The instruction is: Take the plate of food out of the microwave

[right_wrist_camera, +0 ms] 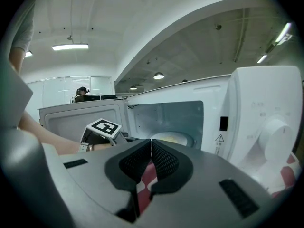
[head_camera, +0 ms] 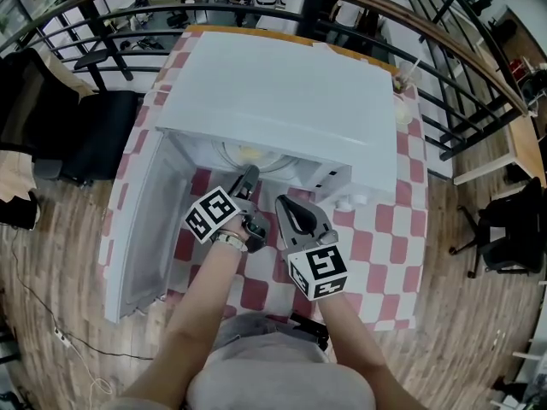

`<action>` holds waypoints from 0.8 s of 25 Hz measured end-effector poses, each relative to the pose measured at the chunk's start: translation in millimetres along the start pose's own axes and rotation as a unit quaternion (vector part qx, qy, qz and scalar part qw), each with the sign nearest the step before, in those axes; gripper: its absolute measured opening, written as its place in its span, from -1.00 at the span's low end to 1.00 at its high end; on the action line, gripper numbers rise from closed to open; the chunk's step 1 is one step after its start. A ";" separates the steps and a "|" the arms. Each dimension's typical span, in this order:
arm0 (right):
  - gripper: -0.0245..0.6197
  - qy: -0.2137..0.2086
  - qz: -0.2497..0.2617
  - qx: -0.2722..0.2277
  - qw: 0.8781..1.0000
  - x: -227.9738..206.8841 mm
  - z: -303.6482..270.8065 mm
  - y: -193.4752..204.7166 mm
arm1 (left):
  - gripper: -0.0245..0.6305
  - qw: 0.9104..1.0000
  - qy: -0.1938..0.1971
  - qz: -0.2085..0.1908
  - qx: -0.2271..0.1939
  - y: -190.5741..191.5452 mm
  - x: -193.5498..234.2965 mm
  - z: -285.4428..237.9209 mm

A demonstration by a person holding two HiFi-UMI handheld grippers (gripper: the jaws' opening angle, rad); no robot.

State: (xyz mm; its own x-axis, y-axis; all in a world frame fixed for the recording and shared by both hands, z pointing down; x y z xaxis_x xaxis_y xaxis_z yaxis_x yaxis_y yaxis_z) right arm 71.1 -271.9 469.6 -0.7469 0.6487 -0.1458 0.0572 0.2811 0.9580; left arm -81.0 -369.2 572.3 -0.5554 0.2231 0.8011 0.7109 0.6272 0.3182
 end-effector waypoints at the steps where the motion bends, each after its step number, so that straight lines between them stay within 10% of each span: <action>1: -0.84 0.001 -0.001 0.001 1.000 -1.1 0.2 0.7 | -0.23 1.000 -0.005 0.012 -0.003 0.4 0.5 -1.6; 20: -0.84 0.011 -0.011 0.016 1.000 -11.8 7.4 8.3 | -0.22 0.981 -0.166 0.102 -0.010 0.0 -7.7 -10.9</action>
State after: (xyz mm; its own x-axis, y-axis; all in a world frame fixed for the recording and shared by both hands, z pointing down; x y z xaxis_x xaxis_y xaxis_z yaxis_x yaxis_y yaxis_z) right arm 85.3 -272.0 477.4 -0.7625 0.6267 -0.1605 0.0621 0.3179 0.9461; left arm -72.1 -379.1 571.6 -0.5075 0.5756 0.6412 0.8286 0.5301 0.1800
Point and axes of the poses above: the fingertips, and each gripper's own axes: z backward along the fingers, x to its left, y out of its underside, the point moved 9 cm from there along z, backward along the fingers, and after that the axes turned 14 degrees about -y, right-handed, at the moved point
